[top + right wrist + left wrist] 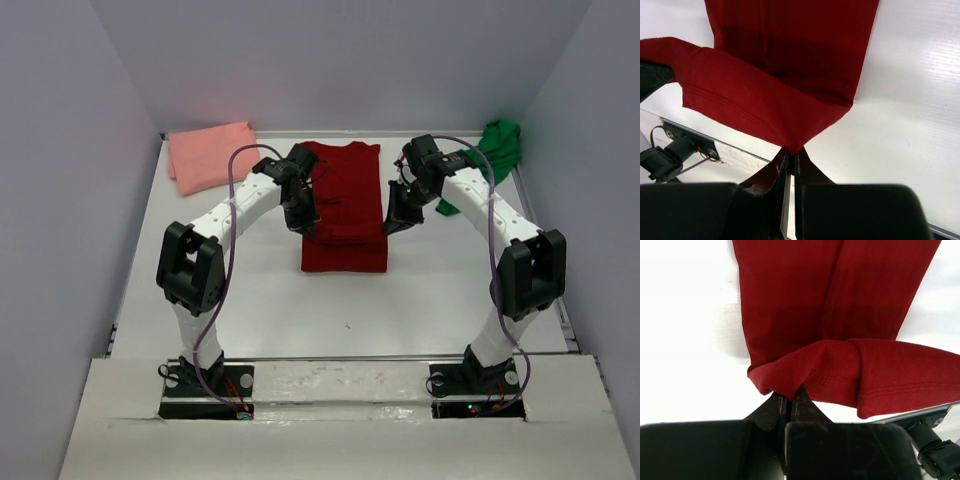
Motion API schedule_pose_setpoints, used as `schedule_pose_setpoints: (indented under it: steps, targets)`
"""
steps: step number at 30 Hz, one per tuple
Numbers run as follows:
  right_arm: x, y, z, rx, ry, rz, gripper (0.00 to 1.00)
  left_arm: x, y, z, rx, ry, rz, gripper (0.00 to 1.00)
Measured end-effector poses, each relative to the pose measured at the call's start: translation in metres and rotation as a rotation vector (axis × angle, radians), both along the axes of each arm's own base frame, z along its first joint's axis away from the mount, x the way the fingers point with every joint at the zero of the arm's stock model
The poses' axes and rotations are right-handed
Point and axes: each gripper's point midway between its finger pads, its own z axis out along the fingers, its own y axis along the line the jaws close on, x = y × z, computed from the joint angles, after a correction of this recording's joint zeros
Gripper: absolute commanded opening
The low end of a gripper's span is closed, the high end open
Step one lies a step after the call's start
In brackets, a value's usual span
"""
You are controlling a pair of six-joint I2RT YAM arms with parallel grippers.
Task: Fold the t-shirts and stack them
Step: Fold the tshirt
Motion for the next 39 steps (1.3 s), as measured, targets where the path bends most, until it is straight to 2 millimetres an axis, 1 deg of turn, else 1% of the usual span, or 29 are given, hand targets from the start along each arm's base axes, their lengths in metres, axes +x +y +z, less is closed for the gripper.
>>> schedule_pose_setpoints:
  steps: [4, 10, 17, 23, 30, 34, 39]
  targets:
    - [0.011, -0.002, -0.002, 0.006, 0.007, -0.002, 0.00, 0.010, 0.001, -0.001, -0.001, 0.000, 0.002, 0.00]
    - [0.025, 0.002, -0.015, 0.004, 0.033, 0.008, 0.00, 0.026, 0.006, -0.012, 0.009, 0.014, 0.005, 0.00]
    - [0.037, 0.005, -0.025, 0.000, 0.043, 0.019, 0.00, 0.035, 0.008, -0.020, 0.013, 0.026, 0.001, 0.00]
    - [0.047, 0.002, -0.027, 0.002, 0.044, 0.009, 0.00, 0.043, 0.005, -0.023, 0.009, 0.026, -0.006, 0.00]
    - [0.056, 0.003, -0.032, 0.001, 0.045, 0.008, 0.00, 0.047, 0.003, -0.031, 0.014, 0.041, -0.014, 0.00]
    - [0.057, 0.001, -0.036, -0.003, 0.054, 0.002, 0.00, 0.052, 0.001, -0.032, 0.013, 0.037, -0.018, 0.00]
    - [0.060, -0.002, -0.035, -0.001, 0.050, -0.008, 0.00, 0.062, -0.003, -0.029, 0.009, 0.025, -0.023, 0.00]
